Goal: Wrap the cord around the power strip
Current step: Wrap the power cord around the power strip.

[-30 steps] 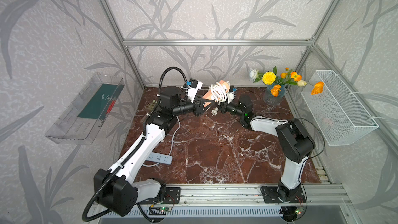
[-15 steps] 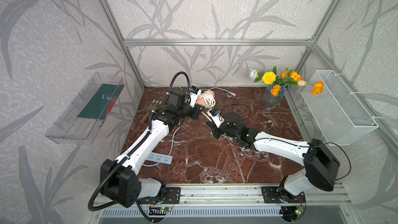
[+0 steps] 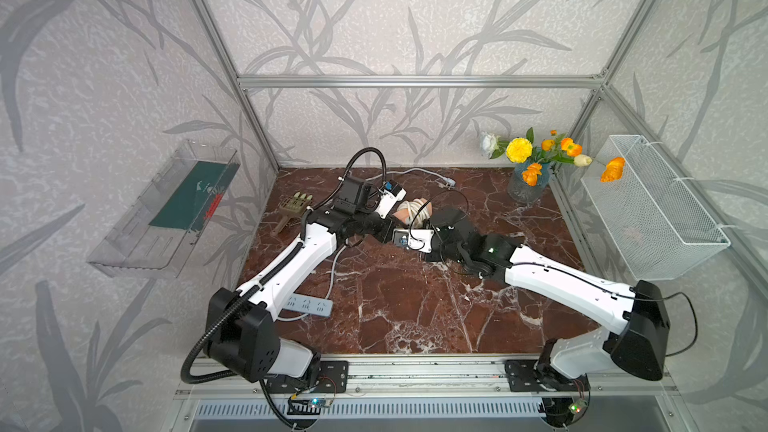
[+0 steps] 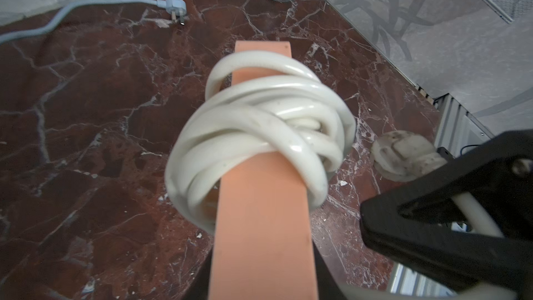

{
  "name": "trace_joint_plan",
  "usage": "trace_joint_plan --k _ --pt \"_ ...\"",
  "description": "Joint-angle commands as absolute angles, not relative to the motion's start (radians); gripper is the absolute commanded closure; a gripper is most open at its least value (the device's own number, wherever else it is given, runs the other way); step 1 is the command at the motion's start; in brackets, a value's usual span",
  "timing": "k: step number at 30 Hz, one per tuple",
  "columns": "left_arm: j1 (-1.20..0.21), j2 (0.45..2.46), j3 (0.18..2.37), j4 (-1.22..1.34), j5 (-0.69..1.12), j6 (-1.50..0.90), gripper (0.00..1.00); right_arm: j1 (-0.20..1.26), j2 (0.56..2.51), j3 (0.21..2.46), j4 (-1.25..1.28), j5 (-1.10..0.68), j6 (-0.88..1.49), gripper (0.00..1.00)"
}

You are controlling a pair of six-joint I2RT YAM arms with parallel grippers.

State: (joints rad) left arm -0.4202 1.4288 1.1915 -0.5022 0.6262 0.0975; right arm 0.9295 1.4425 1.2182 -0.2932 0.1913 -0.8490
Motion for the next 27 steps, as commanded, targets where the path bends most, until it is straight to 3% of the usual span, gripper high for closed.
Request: trace_joint_plan --k 1,8,18,23,27 --pt "-0.464 1.426 1.152 -0.659 0.809 0.144 1.00 0.931 1.392 1.310 -0.122 0.132 -1.041 1.00" --pt "-0.560 1.418 1.099 -0.742 0.979 0.148 1.00 0.900 1.439 1.355 -0.241 0.097 -1.177 1.00" --pt "-0.611 1.365 1.059 -0.721 1.235 0.148 1.00 0.777 1.463 1.381 -0.425 -0.167 -1.114 1.00" --pt "-0.638 1.404 1.066 -0.748 1.255 0.164 1.00 0.769 1.522 1.403 -0.450 -0.037 -1.232 1.00" --pt "-0.636 1.436 1.062 -0.716 1.179 0.128 1.00 0.770 1.493 1.352 -0.311 0.017 -1.284 1.00"
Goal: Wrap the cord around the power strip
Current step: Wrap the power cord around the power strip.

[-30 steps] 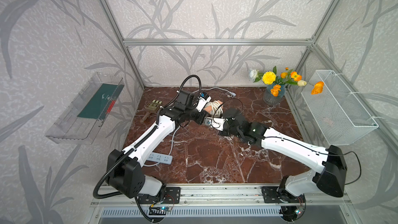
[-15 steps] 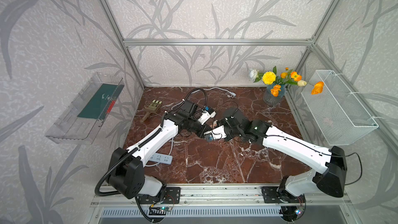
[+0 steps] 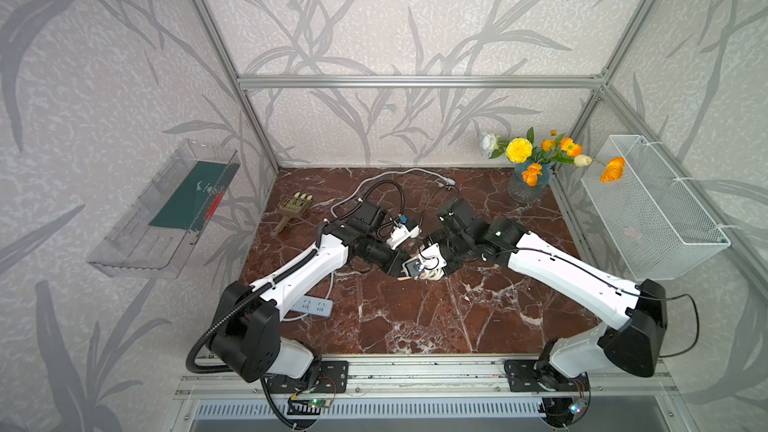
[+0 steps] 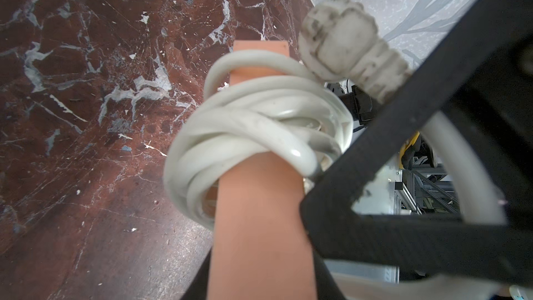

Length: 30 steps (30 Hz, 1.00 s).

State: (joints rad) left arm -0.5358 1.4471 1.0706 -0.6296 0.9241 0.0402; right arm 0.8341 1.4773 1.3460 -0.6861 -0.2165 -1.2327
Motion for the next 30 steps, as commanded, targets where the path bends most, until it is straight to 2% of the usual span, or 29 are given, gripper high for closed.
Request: trace_joint_plan --k 1,6,11,14,20,24,30 --pt "-0.632 1.447 1.063 -0.708 1.164 0.117 1.00 0.770 1.484 1.344 -0.283 0.022 -1.292 1.00" --pt "-0.632 1.526 1.109 -0.725 1.160 0.119 1.00 0.784 1.457 1.319 -0.150 0.060 -1.372 1.00" --pt "-0.636 1.541 1.160 -0.804 1.206 0.197 1.00 0.769 1.517 1.348 -0.177 0.053 -1.330 1.00" --pt "-0.629 1.505 1.154 -0.757 1.230 0.177 1.00 0.733 1.554 1.352 -0.240 -0.029 -1.210 0.97" --pt "-0.552 1.454 1.110 -0.575 1.253 0.039 1.00 0.679 1.581 1.369 -0.347 -0.218 -1.039 0.82" --pt "-0.499 1.473 1.114 -0.575 1.247 0.034 1.00 0.644 1.591 1.394 -0.462 -0.298 -1.010 0.79" --pt "-0.460 1.511 1.045 -0.436 1.310 -0.069 1.00 0.531 1.614 1.403 -0.540 -0.543 -0.892 0.71"
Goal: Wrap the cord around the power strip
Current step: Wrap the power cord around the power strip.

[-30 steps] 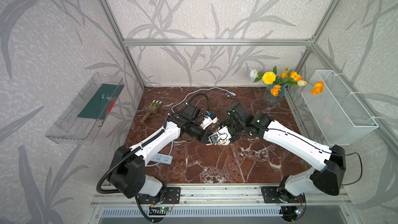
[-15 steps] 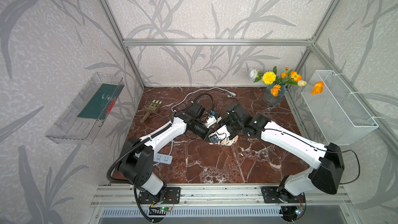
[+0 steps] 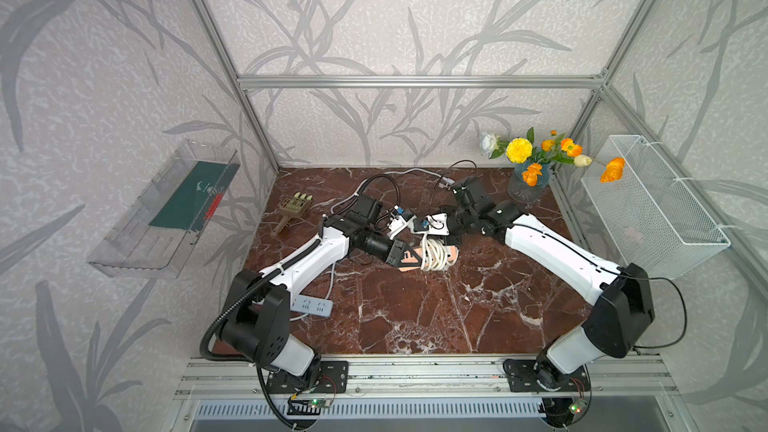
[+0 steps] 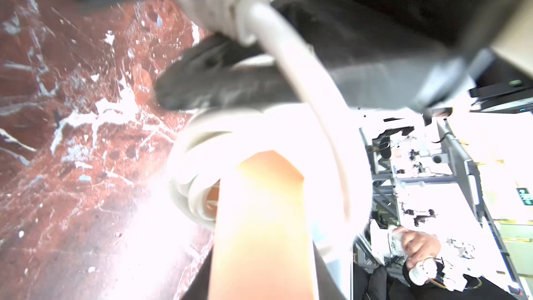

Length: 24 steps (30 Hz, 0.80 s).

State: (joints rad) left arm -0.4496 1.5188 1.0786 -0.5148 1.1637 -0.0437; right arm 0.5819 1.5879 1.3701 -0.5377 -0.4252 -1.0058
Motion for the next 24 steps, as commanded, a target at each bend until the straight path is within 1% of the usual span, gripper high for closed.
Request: trace_joint_plan --k 1,5,7,10,17,19,20,21,22,23,24 --pt "-0.460 1.517 1.037 -0.423 1.316 -0.079 1.00 0.518 1.623 1.403 -0.545 -0.579 -0.883 0.71" --pt "-0.447 1.527 1.019 -0.393 1.332 -0.097 1.00 0.485 1.656 1.406 -0.585 -0.680 -0.856 0.70" --pt "-0.432 1.525 1.009 -0.367 1.345 -0.113 1.00 0.443 1.677 1.394 -0.590 -0.742 -0.837 0.70" --pt "-0.429 1.516 1.002 -0.352 1.375 -0.117 1.00 0.400 1.722 1.378 -0.567 -0.775 -0.822 0.69" --pt "-0.430 1.504 1.001 -0.309 1.429 -0.144 1.00 0.370 1.798 1.382 -0.474 -0.852 -0.759 0.68" --pt "-0.426 1.505 0.997 -0.306 1.431 -0.139 1.00 0.354 1.814 1.389 -0.496 -0.899 -0.761 0.65" --pt "-0.417 1.511 0.993 -0.296 1.422 -0.141 1.00 0.349 1.817 1.392 -0.515 -0.906 -0.769 0.62" --pt "-0.405 1.519 0.984 -0.261 1.412 -0.167 1.00 0.345 1.821 1.392 -0.535 -0.900 -0.778 0.61" --pt "-0.384 1.532 0.974 -0.197 1.396 -0.224 1.00 0.344 1.822 1.387 -0.543 -0.884 -0.784 0.56" --pt "-0.368 1.549 0.968 -0.124 1.381 -0.289 1.00 0.345 1.821 1.379 -0.540 -0.867 -0.780 0.55" --pt "-0.350 1.575 0.967 -0.049 1.370 -0.360 1.00 0.344 1.818 1.367 -0.516 -0.844 -0.770 0.50"
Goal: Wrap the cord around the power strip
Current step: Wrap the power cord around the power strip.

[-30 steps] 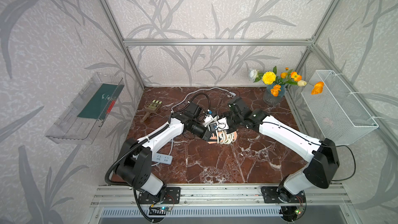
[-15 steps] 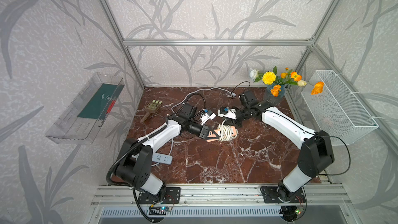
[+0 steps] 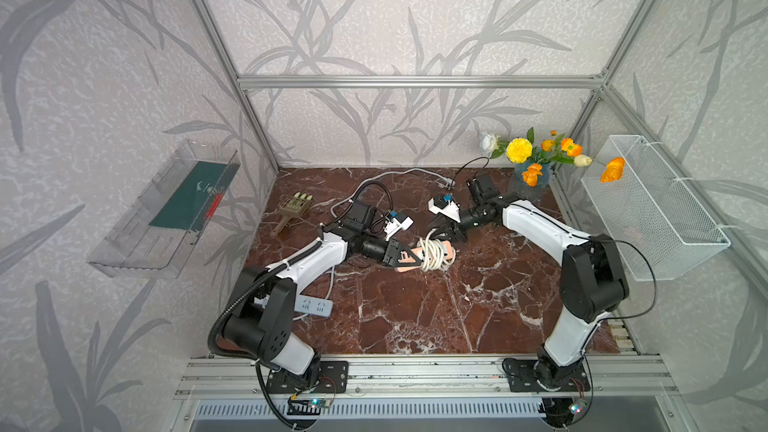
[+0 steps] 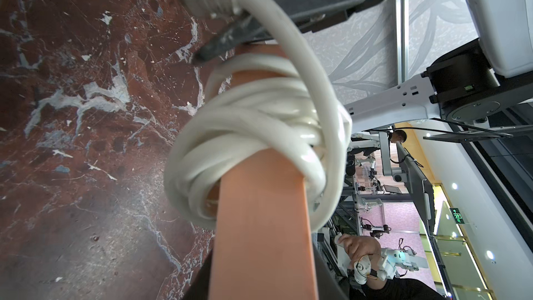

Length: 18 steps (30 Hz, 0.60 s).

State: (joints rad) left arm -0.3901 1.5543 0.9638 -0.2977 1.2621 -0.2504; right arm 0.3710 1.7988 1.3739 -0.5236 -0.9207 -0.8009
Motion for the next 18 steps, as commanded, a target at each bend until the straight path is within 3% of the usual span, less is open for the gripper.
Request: trace_joint_plan --k 1,6,9,18 --pt "-0.338 1.605 0.980 -0.009 1.354 -0.409 1.00 0.345 1.811 1.349 -0.464 -0.805 -0.739 0.48" --pt "-0.342 1.733 1.057 0.062 1.359 -0.488 1.00 0.344 1.811 1.338 -0.307 -0.658 -0.643 0.40" --pt "-0.344 1.757 1.049 0.158 1.379 -0.550 1.00 0.339 1.860 1.399 -0.346 -0.605 -0.639 0.32" --pt "-0.357 1.787 1.060 0.053 1.420 -0.460 1.00 0.335 1.988 1.574 -0.428 -0.496 -0.654 0.21"
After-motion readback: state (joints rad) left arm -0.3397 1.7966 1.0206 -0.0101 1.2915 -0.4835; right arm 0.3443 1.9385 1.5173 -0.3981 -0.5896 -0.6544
